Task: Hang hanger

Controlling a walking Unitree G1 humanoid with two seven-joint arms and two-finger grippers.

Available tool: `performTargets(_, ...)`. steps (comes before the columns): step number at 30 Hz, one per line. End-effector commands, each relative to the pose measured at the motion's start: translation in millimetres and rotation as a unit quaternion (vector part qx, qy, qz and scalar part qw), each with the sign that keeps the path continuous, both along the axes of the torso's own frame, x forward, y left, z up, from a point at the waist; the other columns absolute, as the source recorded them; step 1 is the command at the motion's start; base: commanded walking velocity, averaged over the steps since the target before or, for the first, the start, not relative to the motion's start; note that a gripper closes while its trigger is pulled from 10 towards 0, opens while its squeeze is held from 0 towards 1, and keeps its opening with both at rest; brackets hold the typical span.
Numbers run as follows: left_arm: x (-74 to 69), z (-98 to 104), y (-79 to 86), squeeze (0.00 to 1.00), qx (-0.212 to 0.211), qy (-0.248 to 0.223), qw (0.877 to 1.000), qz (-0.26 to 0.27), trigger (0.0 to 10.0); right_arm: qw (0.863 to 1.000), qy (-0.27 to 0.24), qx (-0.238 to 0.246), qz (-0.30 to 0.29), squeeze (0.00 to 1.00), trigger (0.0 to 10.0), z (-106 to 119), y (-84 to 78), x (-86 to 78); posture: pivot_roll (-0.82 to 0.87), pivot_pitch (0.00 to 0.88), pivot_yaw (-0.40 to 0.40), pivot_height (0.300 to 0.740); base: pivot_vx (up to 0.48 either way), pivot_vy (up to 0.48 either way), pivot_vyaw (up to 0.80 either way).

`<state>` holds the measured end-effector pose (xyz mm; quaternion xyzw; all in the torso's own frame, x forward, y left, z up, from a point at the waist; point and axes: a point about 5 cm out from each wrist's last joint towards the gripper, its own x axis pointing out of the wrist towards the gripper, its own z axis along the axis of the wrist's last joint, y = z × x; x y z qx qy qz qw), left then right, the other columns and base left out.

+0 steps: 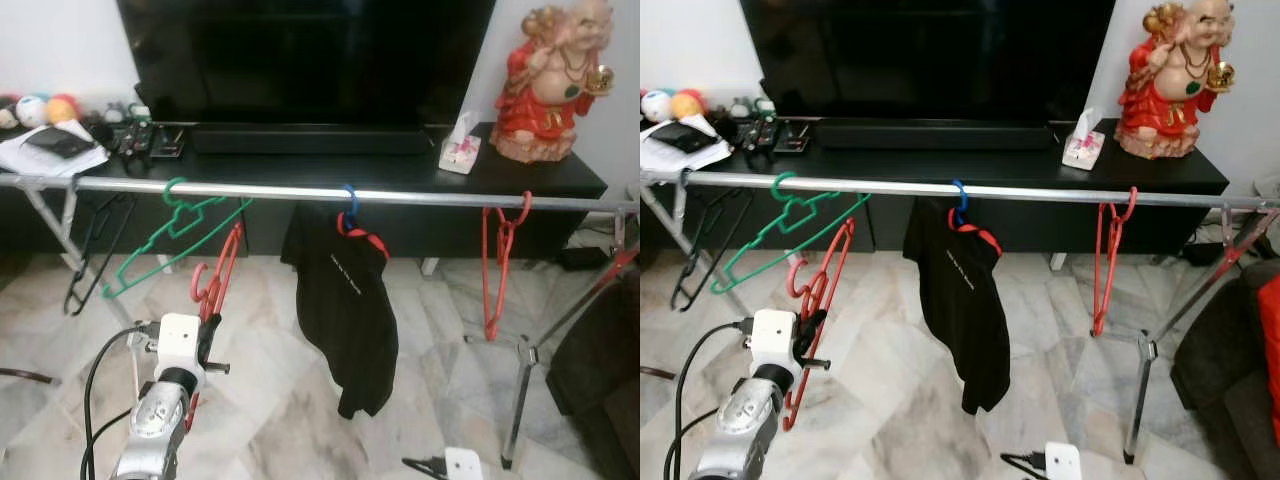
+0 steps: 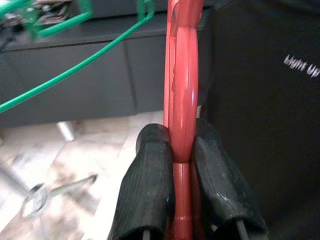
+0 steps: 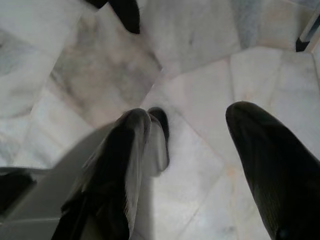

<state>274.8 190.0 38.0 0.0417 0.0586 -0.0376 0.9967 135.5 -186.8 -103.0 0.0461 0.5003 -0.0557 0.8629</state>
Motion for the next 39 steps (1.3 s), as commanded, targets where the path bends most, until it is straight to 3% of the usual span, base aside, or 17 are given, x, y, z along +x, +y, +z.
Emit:
performTargets(1,0.7,1.5,-2.8,0.00,0.002,-0.002,1.000,-0.008,10.0,1.000,-0.004,-0.004,-0.012,0.00,10.0,1.0,-4.1,1.3,-0.14,0.000,-0.018,0.740,0.356,0.000,0.00)
performTargets(12,-4.9,-2.7,-11.9,0.00,0.000,0.006,0.999,-0.034,10.0,1.000,-0.001,-0.006,-0.007,0.00,10.0,1.0,-5.5,0.8,-0.14,0.000,-0.021,0.740,0.172,0.000,0.00)
performTargets(21,-2.3,9.3,-14.5,0.00,0.017,-0.025,0.998,-0.056,10.0,1.000,-0.006,-0.006,-0.008,0.00,10.0,1.7,-5.6,2.7,-0.13,0.000,-0.018,0.740,0.000,0.000,0.00)
performTargets(25,0.8,15.7,-14.1,0.00,0.024,-0.039,0.997,-0.057,10.0,1.000,-0.008,-0.004,-0.004,0.00,10.0,2.4,-2.6,6.0,-0.13,0.000,-0.018,0.740,0.000,0.000,0.00)
performTargets(33,19.8,30.2,-26.7,0.00,0.020,-0.055,0.996,-0.062,10.0,1.000,-0.017,-0.004,0.000,0.00,10.0,5.0,2.0,14.9,-0.14,0.008,-0.019,0.740,0.000,0.000,0.00)
performTargets(39,22.0,19.6,-29.7,0.00,0.020,-0.025,0.998,-0.058,10.0,1.000,-0.027,-0.005,0.003,0.00,10.0,6.9,1.9,19.1,-0.14,0.006,-0.014,0.740,0.000,0.000,0.00)
